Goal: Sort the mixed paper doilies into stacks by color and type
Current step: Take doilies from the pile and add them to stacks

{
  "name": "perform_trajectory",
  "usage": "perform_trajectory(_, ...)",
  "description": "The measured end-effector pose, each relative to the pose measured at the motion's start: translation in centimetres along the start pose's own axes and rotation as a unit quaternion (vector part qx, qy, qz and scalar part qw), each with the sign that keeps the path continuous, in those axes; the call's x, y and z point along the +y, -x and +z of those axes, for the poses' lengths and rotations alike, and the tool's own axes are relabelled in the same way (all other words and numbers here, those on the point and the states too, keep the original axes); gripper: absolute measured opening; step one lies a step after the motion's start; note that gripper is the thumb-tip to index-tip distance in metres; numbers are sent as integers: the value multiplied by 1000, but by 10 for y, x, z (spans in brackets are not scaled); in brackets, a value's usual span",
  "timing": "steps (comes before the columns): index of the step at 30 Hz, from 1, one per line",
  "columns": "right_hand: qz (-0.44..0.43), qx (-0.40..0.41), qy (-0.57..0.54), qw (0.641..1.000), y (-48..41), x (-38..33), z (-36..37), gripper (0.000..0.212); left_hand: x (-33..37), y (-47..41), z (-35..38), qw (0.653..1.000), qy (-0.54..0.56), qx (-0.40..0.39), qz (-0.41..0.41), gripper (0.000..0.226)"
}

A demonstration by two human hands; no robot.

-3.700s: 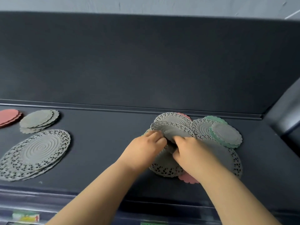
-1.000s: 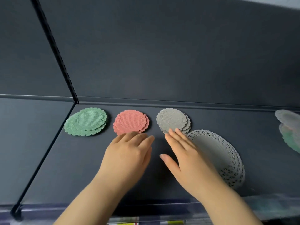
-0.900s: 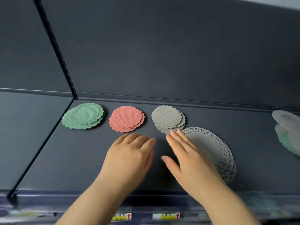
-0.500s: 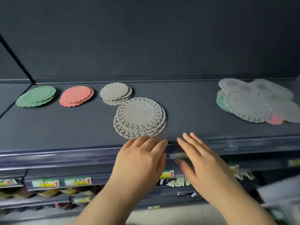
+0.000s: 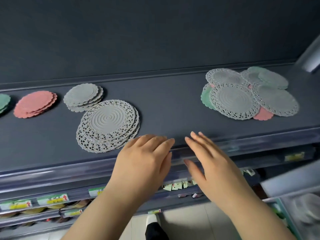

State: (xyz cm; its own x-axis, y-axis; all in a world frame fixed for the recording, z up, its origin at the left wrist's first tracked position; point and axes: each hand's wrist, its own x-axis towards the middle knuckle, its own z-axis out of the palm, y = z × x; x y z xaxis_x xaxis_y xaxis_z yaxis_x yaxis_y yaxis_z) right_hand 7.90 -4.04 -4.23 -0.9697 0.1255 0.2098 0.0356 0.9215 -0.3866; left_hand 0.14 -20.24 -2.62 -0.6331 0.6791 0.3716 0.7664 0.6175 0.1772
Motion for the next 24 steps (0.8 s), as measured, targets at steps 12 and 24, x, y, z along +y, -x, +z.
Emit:
perform_trajectory(12,16,27,8,999,-70,62,-20,51,-14,-100,29,1000,-4,3,27,34)
perform_trajectory(24,31,8,49,998,-95,211,-80,55,91,-184,82,1000,-1,7,19,30)
